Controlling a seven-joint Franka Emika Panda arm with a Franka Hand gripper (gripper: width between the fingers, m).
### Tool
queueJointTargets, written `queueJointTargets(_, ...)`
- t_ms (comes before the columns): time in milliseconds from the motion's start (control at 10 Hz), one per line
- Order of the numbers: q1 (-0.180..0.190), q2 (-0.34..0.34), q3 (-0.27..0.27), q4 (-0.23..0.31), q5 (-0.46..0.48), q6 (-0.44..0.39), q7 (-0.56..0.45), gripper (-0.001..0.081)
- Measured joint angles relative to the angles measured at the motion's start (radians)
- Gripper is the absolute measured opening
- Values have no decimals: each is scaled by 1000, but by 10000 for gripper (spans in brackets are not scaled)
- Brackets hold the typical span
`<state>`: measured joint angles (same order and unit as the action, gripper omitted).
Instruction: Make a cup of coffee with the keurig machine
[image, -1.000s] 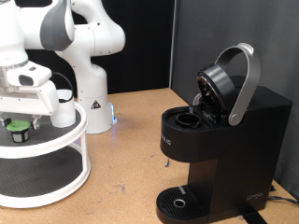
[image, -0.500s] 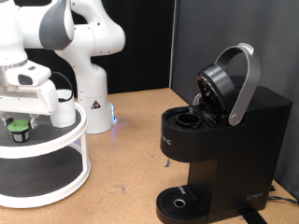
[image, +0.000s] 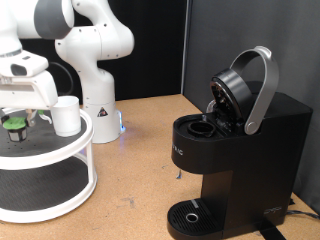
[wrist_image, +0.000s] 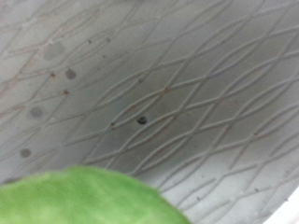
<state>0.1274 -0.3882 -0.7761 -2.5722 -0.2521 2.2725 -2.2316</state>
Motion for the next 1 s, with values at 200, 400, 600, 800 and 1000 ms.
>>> queueJointTargets(200,0,-40,8,26,0,-59,0,477)
queueJointTargets(400,-1,-74,18,51,-10,-118,0,477)
queueJointTargets(600,-1,-86,23,56,-18,-139,1,477)
queueJointTargets(800,6,-86,17,42,87,-121,33,477)
queueJointTargets(1000,29,-84,21,30,201,-90,118,477)
